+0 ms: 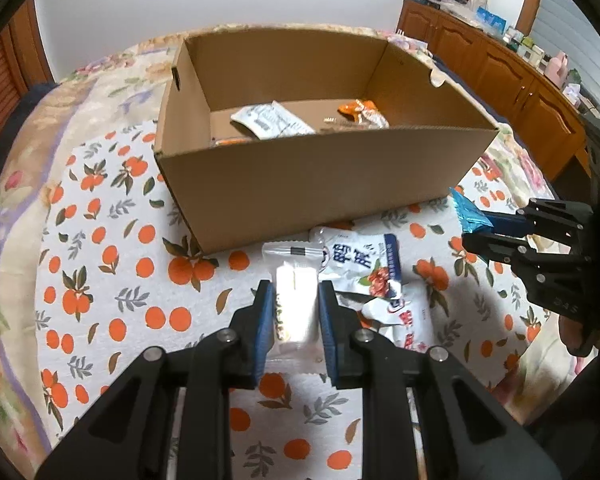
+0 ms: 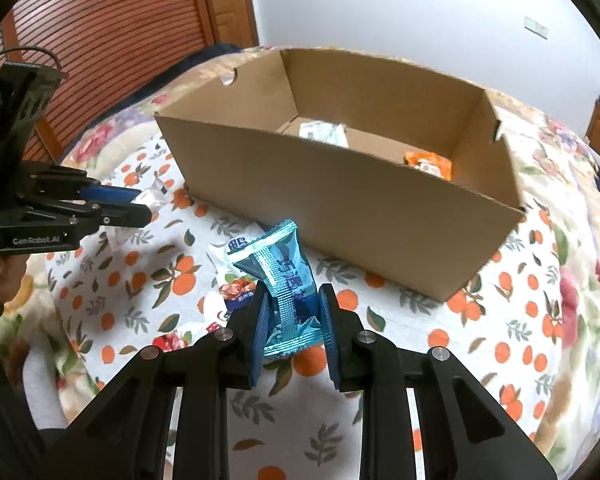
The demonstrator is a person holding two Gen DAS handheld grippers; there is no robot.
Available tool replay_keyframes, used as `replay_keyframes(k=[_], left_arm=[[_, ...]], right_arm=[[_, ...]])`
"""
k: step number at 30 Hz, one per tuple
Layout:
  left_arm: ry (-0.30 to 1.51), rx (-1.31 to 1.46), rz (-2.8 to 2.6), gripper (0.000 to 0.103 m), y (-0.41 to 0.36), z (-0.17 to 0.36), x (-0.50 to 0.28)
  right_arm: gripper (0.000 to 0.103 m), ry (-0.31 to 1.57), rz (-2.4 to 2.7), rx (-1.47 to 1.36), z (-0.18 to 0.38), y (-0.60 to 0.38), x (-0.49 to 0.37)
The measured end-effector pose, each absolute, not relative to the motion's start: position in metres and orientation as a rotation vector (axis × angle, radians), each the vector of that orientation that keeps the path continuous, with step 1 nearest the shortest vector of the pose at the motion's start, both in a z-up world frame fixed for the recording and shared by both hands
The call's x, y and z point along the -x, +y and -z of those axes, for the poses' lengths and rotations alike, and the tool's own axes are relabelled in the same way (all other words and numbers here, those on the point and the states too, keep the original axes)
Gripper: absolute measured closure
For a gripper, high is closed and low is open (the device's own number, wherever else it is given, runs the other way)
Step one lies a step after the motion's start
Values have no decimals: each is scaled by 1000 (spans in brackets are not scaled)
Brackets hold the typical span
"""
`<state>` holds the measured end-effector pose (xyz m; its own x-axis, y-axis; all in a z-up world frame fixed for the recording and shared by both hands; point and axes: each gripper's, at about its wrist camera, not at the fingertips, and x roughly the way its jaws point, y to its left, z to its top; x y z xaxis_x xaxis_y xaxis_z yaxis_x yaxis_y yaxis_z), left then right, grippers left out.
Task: Organize snacks
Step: 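Lift both held packets and carry them over the cardboard box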
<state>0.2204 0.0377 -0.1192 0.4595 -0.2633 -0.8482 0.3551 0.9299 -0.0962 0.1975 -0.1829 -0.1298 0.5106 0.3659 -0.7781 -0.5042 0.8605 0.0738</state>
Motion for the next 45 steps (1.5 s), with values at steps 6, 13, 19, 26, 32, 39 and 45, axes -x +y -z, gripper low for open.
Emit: replay_keyframes(k=[6,13,19,26,32,39,45], left_arm=[[978,-92,372,83,34,100,-207],[924,-72,352,83,34,80,-191],[861,-84,360,83,29,60,-179],[783,-107,369,83,21,30,-172],[745,-73,368,83,21,0,-177],[705,-39,364,83,21,-28,-198],[683,-11,367,83,18,-45,-228]], right_arm=[[80,867,-499,117,112,-197,-183],[80,829,-474,74,92,-211,-167],[80,801,-457,49,80,-216,-158],[80,755,-440,35,55,-217,-148],[80,728,-428,18,30,-217,-142],[80,691,-417,26,-7,-214,-155],[80,657,-419,68,-33,-204,-182]])
